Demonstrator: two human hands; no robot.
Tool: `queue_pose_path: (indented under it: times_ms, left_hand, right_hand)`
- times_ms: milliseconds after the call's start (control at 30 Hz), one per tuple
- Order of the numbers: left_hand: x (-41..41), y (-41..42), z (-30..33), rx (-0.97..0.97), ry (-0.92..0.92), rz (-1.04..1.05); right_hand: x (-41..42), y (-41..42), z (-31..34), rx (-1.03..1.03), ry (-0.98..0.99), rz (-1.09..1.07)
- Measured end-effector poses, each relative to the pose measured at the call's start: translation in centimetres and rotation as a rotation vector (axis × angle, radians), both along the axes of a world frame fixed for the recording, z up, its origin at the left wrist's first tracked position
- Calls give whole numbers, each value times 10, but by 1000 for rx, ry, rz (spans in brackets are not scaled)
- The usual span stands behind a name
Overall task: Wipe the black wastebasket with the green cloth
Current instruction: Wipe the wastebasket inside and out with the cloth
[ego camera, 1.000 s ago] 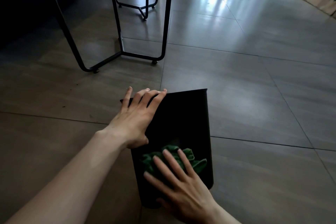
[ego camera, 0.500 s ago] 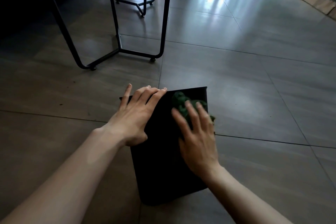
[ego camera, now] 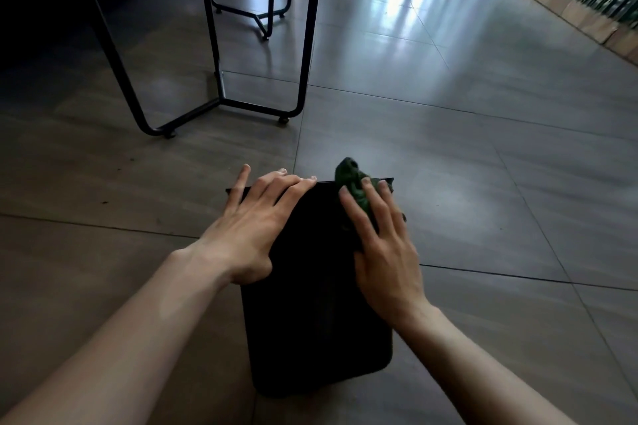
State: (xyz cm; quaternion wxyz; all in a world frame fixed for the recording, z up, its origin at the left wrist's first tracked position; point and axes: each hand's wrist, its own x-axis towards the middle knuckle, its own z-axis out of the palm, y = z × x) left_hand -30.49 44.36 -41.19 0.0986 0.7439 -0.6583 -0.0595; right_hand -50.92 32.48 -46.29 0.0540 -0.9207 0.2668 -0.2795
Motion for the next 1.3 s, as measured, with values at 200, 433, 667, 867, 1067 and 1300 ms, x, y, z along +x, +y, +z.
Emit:
queue_pose_path:
  times_ms: [200, 433, 667, 867, 1067, 1300]
  left_hand:
    - [-1, 0, 1, 8, -25, 3]
    - [-2, -1, 3, 1, -29, -16]
    - [-1, 1, 3, 4, -34, -17]
    - [-6, 1, 5, -16, -28, -36]
    - [-10, -2, 8, -25, -41, -48]
    - [-9, -3, 8, -15, -45, -37]
  right_hand:
    - [-35, 48, -61, -426, 281, 480]
    - [-45, 21, -33, -403, 299, 490]
    - [3, 11, -4, -159, 49, 153]
    - [-79, 60, -85, -694, 513, 670]
    - [-26, 12, -13, -257, 115, 299]
    - [-25, 29, -40, -388, 175, 411]
